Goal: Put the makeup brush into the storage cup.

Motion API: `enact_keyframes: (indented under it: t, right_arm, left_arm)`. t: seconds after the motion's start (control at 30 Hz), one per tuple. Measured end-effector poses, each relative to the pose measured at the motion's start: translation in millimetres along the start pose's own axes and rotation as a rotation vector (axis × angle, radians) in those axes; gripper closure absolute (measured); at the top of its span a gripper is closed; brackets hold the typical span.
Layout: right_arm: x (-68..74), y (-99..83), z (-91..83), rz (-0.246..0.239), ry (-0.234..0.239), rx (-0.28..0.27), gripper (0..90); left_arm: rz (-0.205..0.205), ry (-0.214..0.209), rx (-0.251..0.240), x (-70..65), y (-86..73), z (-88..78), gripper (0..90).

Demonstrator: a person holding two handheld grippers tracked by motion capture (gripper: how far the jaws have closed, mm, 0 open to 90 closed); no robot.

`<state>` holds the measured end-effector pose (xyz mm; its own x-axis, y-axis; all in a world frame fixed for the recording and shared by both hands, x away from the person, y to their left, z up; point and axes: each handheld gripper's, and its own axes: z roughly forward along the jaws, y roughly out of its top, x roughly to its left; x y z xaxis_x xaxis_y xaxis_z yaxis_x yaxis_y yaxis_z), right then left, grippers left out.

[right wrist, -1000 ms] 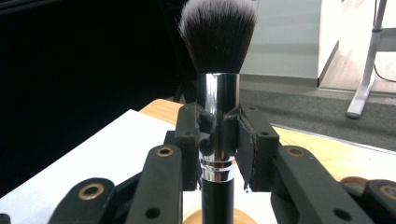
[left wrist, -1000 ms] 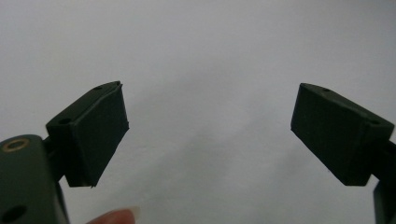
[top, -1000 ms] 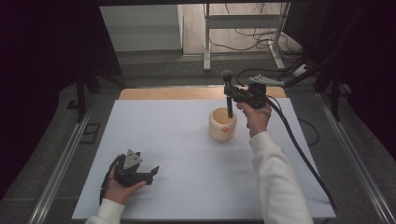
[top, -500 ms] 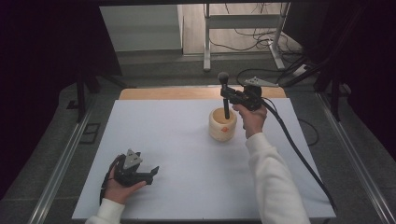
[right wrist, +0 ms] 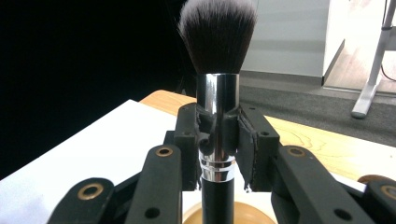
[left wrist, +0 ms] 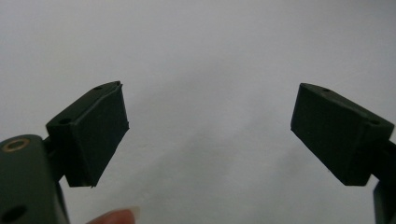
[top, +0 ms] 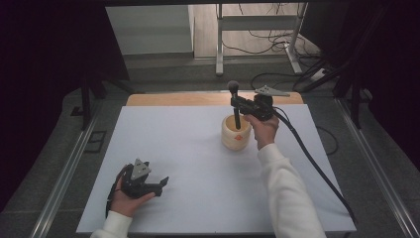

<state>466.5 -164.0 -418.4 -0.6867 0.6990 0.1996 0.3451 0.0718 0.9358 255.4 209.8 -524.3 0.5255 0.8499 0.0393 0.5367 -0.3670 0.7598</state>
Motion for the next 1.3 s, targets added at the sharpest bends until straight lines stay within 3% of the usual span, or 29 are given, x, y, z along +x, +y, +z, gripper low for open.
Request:
enact_keyframes:
  t: [0.7,0.8,0.87,1.0,1.07,1.3]
  right_arm:
    - [-3.5,-14.8,-0.3,-0.011,-0.010,0.054,69.8]
    - [-2.5,-14.3,-1.7,-0.020,0.028,0.061,57.6]
    - [0.6,-13.5,-3.9,-0.037,0.009,0.062,47.1]
    - [1.0,-11.8,-7.6,-0.001,-0.033,0.094,34.7]
    - [-0.1,-11.8,-9.9,-0.011,-0.033,0.113,24.6]
    - [3.7,-11.9,-14.1,-0.057,-0.031,0.162,14.9]
  left_arm:
    - [-0.001,0.001,0.006,0.7,-0.2,0.5,12.1]
    - [0.000,0.001,0.007,0.6,-0.4,0.7,12.0]
    - [0.002,0.001,0.010,0.5,-0.2,0.6,12.0]
    - [0.003,0.002,0.007,0.2,-0.2,0.6,12.1]
    - [0.002,0.003,0.006,0.2,-0.2,0.5,12.0]
    - [0.002,0.004,0.008,0.3,0.0,0.1,12.0]
